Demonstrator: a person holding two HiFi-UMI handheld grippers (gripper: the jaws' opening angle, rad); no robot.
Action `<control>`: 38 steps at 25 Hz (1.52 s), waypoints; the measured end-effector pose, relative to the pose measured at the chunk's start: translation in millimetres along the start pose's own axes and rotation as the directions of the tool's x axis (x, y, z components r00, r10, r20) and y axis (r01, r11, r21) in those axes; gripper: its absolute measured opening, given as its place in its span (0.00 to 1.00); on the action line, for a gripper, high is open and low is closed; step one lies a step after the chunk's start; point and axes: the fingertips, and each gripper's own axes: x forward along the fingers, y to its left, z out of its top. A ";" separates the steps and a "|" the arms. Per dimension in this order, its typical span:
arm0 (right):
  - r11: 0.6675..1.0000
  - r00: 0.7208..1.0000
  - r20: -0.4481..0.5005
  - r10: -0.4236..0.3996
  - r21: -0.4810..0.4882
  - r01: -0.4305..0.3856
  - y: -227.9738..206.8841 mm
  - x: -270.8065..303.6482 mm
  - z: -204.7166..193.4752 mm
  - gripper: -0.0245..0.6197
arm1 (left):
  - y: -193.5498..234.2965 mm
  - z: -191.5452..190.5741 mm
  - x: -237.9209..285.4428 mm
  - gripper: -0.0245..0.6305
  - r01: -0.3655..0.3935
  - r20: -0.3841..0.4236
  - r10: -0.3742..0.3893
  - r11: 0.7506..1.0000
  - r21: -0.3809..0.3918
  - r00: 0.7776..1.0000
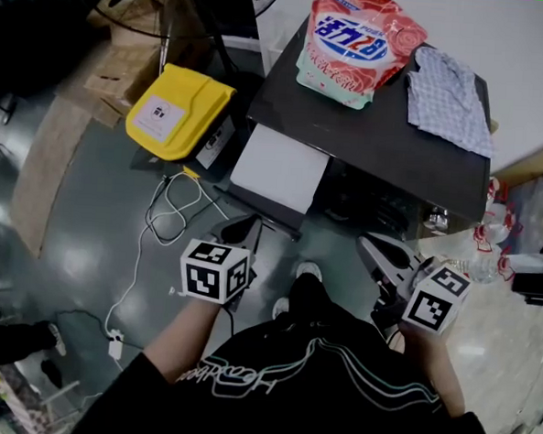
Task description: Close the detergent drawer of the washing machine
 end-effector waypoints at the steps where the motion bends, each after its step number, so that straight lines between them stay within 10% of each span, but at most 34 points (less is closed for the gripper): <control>1: 1.000 1.000 -0.003 0.000 0.001 0.001 -1.8 0.2 1.6 0.08 | -0.3 1.3 1.6 0.07 -0.002 -0.001 0.002 1.000 -0.004 1.000; 38: 1.000 0.999 -0.046 0.009 0.012 -0.008 -51.4 33.1 53.6 0.08 | 4.4 70.2 68.2 0.07 0.008 0.032 -0.007 1.000 -0.020 0.999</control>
